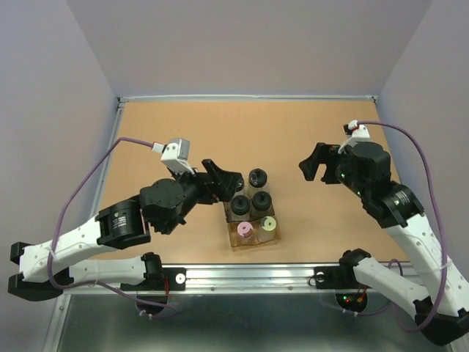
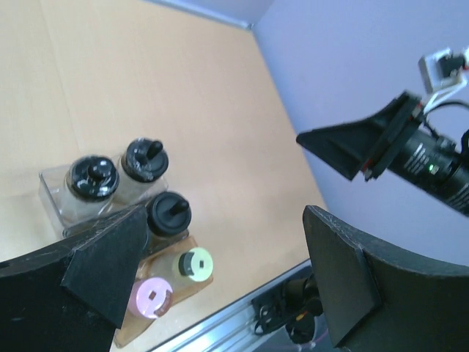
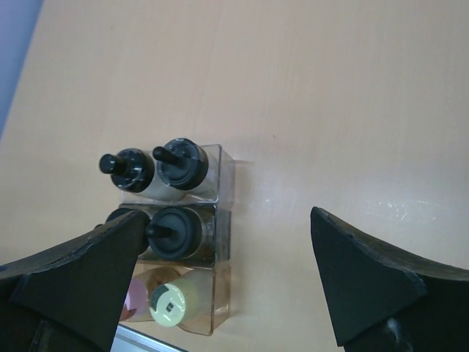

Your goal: Organize the condiment bottles

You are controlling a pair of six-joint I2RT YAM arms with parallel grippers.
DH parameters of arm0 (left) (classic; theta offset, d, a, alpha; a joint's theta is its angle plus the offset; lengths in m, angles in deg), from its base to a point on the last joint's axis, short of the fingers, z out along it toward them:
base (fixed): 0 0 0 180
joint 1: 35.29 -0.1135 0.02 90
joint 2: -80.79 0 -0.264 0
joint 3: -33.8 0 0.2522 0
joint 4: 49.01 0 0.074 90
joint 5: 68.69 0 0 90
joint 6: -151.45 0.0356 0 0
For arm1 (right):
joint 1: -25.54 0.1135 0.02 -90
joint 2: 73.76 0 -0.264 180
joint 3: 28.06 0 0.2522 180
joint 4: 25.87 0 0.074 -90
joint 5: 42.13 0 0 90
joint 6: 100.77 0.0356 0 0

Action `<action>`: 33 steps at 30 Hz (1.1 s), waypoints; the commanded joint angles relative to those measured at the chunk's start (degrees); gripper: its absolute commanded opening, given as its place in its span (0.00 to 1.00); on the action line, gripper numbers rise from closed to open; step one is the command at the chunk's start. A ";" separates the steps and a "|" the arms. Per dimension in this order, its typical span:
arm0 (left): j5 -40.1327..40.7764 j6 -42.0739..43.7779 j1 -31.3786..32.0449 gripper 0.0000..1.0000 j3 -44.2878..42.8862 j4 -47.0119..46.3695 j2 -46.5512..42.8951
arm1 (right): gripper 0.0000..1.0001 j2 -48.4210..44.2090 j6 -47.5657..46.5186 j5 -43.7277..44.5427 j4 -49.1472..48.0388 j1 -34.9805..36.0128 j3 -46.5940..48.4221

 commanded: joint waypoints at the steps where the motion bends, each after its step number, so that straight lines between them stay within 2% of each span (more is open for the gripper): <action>1: 3.61 7.31 0.20 0.99 1.07 -7.46 -2.63 | 1.00 -4.25 -1.34 -4.08 1.39 -0.16 3.39; 10: 2.38 12.42 0.11 0.99 0.28 -11.42 -0.79 | 1.00 -10.93 -1.87 -8.65 6.31 -0.25 3.83; 19: -0.25 13.30 0.03 0.99 3.62 -17.14 -1.93 | 1.00 -14.89 -1.17 -7.60 9.31 -0.25 3.22; 33: -0.61 13.21 0.03 0.99 3.62 -16.44 -1.58 | 1.00 -13.93 -1.69 -7.60 9.75 -0.25 3.04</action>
